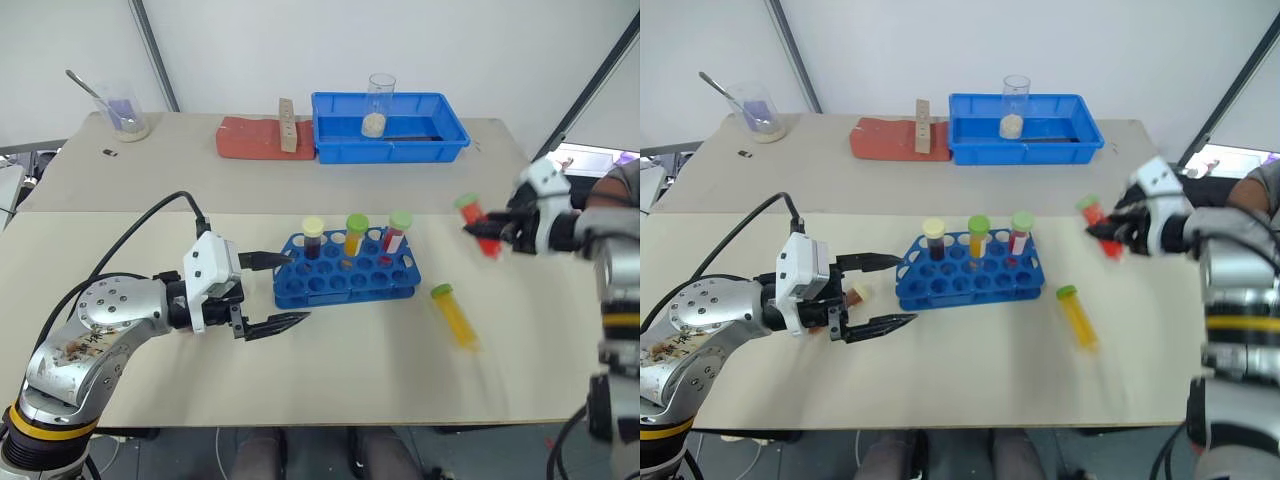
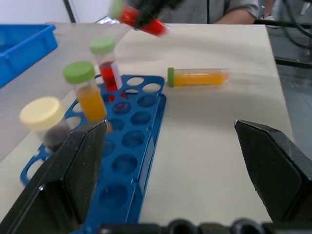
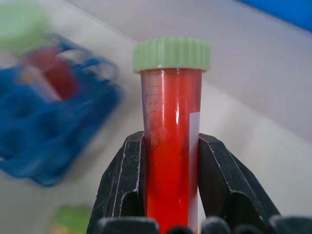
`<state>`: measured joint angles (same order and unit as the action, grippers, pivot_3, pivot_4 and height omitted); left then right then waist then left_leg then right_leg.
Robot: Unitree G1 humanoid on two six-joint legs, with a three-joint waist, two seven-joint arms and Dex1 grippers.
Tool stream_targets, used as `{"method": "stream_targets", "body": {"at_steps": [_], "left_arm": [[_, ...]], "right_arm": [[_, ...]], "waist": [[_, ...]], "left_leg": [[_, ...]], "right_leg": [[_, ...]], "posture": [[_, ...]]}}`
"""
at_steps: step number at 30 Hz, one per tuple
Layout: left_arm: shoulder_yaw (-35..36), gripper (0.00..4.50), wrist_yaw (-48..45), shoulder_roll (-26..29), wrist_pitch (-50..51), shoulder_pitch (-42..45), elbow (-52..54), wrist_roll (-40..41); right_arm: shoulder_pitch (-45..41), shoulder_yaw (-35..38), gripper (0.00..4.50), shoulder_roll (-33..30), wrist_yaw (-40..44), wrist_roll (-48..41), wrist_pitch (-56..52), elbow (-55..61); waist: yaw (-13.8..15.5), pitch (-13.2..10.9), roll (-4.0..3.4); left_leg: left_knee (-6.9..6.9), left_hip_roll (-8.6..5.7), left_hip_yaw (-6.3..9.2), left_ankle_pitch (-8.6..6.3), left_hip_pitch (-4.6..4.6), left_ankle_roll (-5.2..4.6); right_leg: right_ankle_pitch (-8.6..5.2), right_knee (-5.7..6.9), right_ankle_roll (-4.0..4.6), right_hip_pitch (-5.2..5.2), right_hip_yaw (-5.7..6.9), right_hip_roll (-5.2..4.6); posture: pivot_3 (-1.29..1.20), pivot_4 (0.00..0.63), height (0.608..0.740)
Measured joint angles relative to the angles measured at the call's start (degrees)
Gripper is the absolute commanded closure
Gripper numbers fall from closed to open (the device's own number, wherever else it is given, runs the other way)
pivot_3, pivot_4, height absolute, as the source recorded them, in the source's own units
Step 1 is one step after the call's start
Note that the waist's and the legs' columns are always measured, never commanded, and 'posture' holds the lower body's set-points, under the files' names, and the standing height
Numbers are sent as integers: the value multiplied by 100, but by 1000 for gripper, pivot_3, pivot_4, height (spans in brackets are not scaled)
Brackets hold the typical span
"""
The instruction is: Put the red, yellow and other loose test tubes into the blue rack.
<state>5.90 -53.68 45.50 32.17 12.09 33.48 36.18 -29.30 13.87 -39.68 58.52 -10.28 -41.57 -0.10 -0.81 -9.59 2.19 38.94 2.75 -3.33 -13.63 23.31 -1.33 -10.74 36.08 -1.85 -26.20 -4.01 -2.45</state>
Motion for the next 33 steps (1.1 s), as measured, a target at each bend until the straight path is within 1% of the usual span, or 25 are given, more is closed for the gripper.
{"method": "stream_targets", "body": {"at_steps": [1,3,4,5,8,10,12,16,18,21,26,33], "left_arm": [[6,0,-90,6,-97,-9,-47,-3],[26,0,-280,38,-249,-55,-114,-17],[10,0,-371,59,-326,-53,-166,-24],[-20,0,-427,66,-343,-40,-191,-23],[-77,0,-539,62,-344,39,-228,-8],[-94,0,-562,61,-344,97,-257,-7],[-139,0,-568,41,-343,134,-261,-4],[-163,0,-566,31,-329,145,-259,8],[-162,0,-563,32,-322,145,-258,36],[-162,0,-530,28,-317,142,-245,99],[-166,0,-444,11,-310,96,-103,201],[-234,0,-406,5,-309,98,-53,220]], "right_arm": [[447,207,3475,295,-218,-105,216,622],[1167,334,3475,817,-636,-243,709,1679],[1343,334,3475,1083,-834,-325,842,2028],[1484,330,3475,1300,-1030,-379,973,2265],[1863,78,3475,1766,-1446,-427,1440,2708],[1979,-204,3475,2058,-1674,-391,1773,2682],[1997,-433,3475,2334,-1911,-299,2194,2418],[1997,-606,3475,2420,-2130,-101,3082,1603],[1987,-624,3475,2416,-2159,-99,3360,1348],[1914,-677,3476,2408,-2184,-99,3759,1050],[1769,-864,3476,2411,-2293,-55,4113,714],[1570,-1069,3477,2438,-2521,33,4167,557]], "waist": [[-2,0,-3],[-18,0,-3],[-41,0,-4],[-51,0,-4],[-58,0,-4],[-67,0,-4],[-86,0,-4],[-89,0,-4],[-92,0,-4],[-103,0,-4],[-171,0,-4],[-186,0,-4]], "left_leg": [[-1,0,-2,0,0,0],[3,0,-4,3,-7,6],[11,2,-6,10,-9,16],[11,1,-7,14,-12,19],[16,2,-7,36,-23,34],[14,4,-8,48,-28,42],[13,5,-7,52,-30,43],[7,4,-6,54,-18,41],[2,4,-4,53,-15,40],[-3,4,-2,52,-16,39],[0,5,0,54,-22,41],[-3,8,2,55,-25,42]], "right_leg": [[0,-1,-2,0,-2,0],[-7,-1,-13,5,-2,0],[-18,1,-44,5,-4,1],[-9,0,-46,9,-6,0],[-8,0,-7,17,-5,1],[0,0,1,18,-5,1],[1,3,4,17,-4,3],[-2,-1,6,14,-3,3],[8,-2,-14,12,-3,3],[9,-1,-15,12,-2,4],[4,2,-14,14,-1,4],[6,6,-14,13,-2,11]], "posture": [[0,150,729],[0,150,729],[0,150,729],[0,150,729],[0,150,729],[0,150,729],[0,150,729],[0,150,729],[0,150,729],[0,150,729],[0,150,729],[0,150,729]]}}
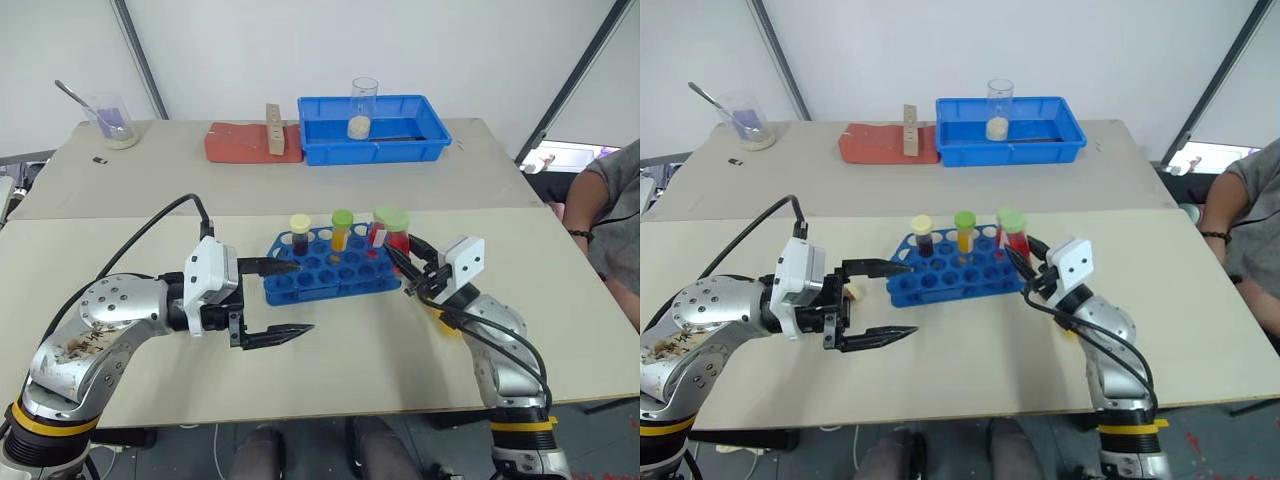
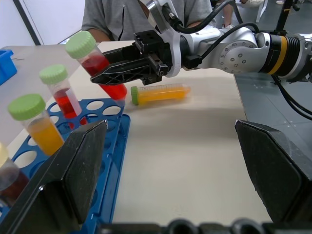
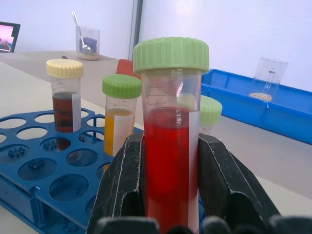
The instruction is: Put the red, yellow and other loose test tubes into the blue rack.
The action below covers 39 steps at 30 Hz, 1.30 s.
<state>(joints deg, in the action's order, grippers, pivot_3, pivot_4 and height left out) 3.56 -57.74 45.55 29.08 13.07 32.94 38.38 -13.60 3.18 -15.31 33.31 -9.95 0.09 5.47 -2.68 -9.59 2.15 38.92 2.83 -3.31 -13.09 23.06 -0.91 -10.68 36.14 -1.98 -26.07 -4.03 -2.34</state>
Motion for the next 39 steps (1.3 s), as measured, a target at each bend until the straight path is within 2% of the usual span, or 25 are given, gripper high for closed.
{"method": "stream_targets", "body": {"at_steps": [8,15,30,39], "left_arm": [[-2,0,4,-9,0,8,-7,6],[3,0,53,-8,0,-8,-8,10],[2,0,105,-79,26,45,-26,88],[2,0,156,-83,124,45,-26,199]], "right_arm": [[-98,-257,3477,-15,-167,147,79,127],[-59,-154,3477,-397,-238,-254,-823,1236],[-352,-435,3477,-33,-364,-18,-160,-37],[-351,-492,3477,52,-392,78,122,-340]], "waist": [[16,0,0],[34,0,0],[16,0,0],[21,0,0]], "left_leg": [[-1,0,1,0,6,0],[-1,0,2,0,7,0],[-2,-1,3,0,9,0],[-2,0,4,0,8,0]], "right_leg": [[1,-3,-2,-3,0,0],[-1,-5,-1,-2,1,0],[1,-6,-3,-3,1,0],[1,-5,-3,-3,1,0]], "posture": [[0,150,729],[0,150,729],[0,150,729],[0,150,729]]}}
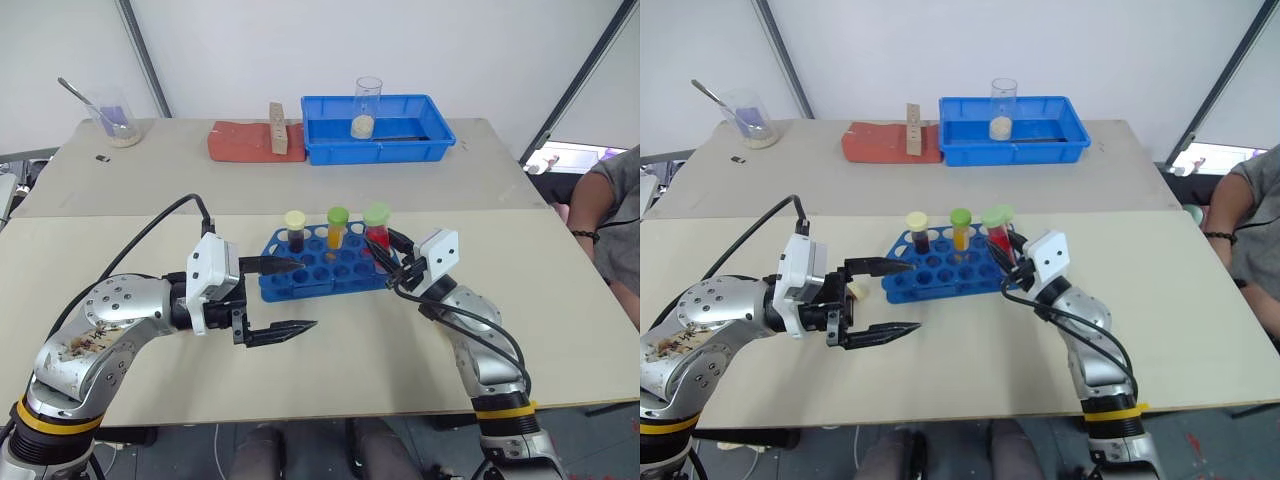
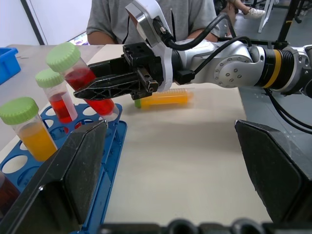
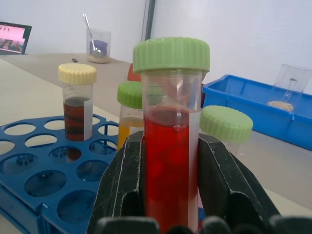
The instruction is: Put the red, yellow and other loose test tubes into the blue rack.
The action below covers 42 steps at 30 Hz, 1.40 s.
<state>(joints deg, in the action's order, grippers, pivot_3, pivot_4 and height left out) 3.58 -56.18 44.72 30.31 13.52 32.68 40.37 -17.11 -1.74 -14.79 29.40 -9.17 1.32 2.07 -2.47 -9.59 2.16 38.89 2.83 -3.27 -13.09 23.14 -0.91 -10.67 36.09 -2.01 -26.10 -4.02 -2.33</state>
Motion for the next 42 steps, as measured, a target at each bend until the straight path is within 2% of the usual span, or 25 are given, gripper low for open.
{"method": "stream_targets", "body": {"at_steps": [20,42], "left_arm": [[0,0,172,-25,119,56,2,104],[-1,0,142,68,125,88,12,233]], "right_arm": [[-161,-29,3478,385,-272,125,365,-382],[105,-93,3482,384,-587,455,623,-305]], "waist": [[-5,0,0],[-3,0,0]], "left_leg": [[0,0,1,0,0,0],[0,0,1,0,-1,0]], "right_leg": [[0,0,0,0,0,0],[-4,0,7,1,0,0]], "posture": [[0,150,729],[0,150,729]]}}
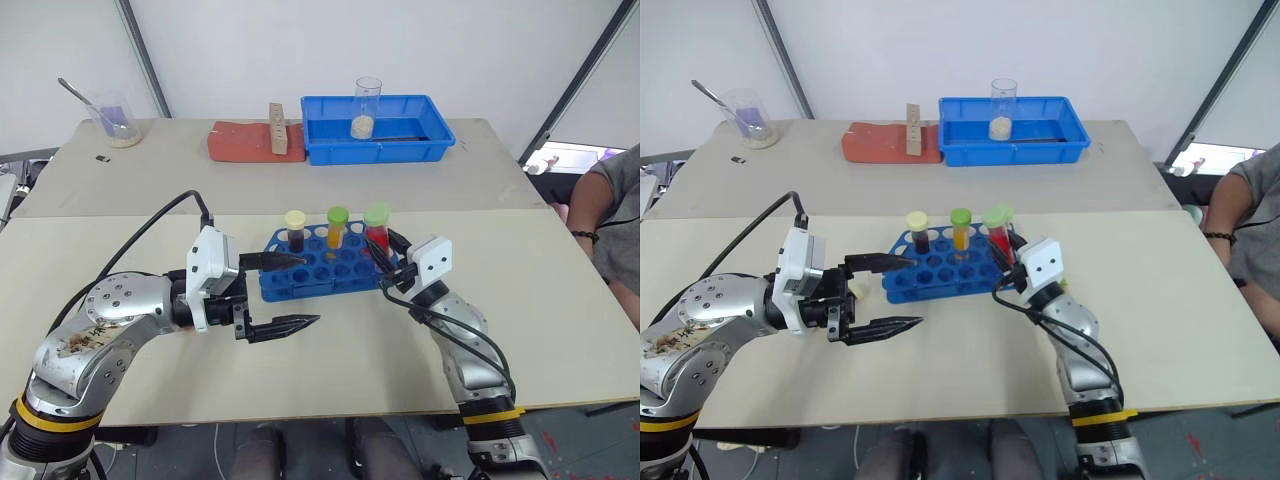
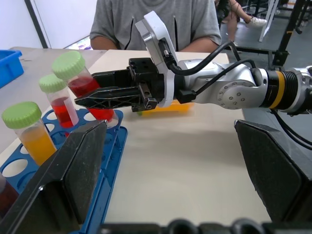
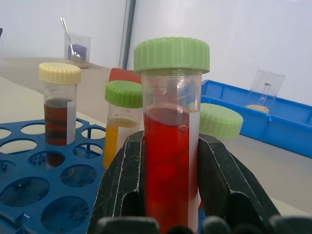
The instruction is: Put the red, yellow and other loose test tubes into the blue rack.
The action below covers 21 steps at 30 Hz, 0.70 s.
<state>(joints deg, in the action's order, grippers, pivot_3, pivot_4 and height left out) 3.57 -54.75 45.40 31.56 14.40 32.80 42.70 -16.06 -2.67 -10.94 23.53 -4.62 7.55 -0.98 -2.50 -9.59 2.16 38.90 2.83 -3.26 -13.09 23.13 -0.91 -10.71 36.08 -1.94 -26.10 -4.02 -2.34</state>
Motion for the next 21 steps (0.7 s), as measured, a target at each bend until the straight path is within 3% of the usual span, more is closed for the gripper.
{"method": "stream_targets", "body": {"at_steps": [9,21], "left_arm": [[-41,0,-124,19,-52,-65,0,-234],[-53,0,-130,-25,-55,-85,2,-305]], "right_arm": [[-85,4,3482,78,-77,75,190,-211],[106,338,3483,501,-283,-739,-205,-153]], "waist": [[-2,0,0],[-1,0,0]], "left_leg": [[0,0,0,0,0,0],[-1,1,2,0,1,0]], "right_leg": [[-1,0,2,0,0,0],[-1,-1,1,0,1,0]], "posture": [[0,150,729],[0,150,729]]}}
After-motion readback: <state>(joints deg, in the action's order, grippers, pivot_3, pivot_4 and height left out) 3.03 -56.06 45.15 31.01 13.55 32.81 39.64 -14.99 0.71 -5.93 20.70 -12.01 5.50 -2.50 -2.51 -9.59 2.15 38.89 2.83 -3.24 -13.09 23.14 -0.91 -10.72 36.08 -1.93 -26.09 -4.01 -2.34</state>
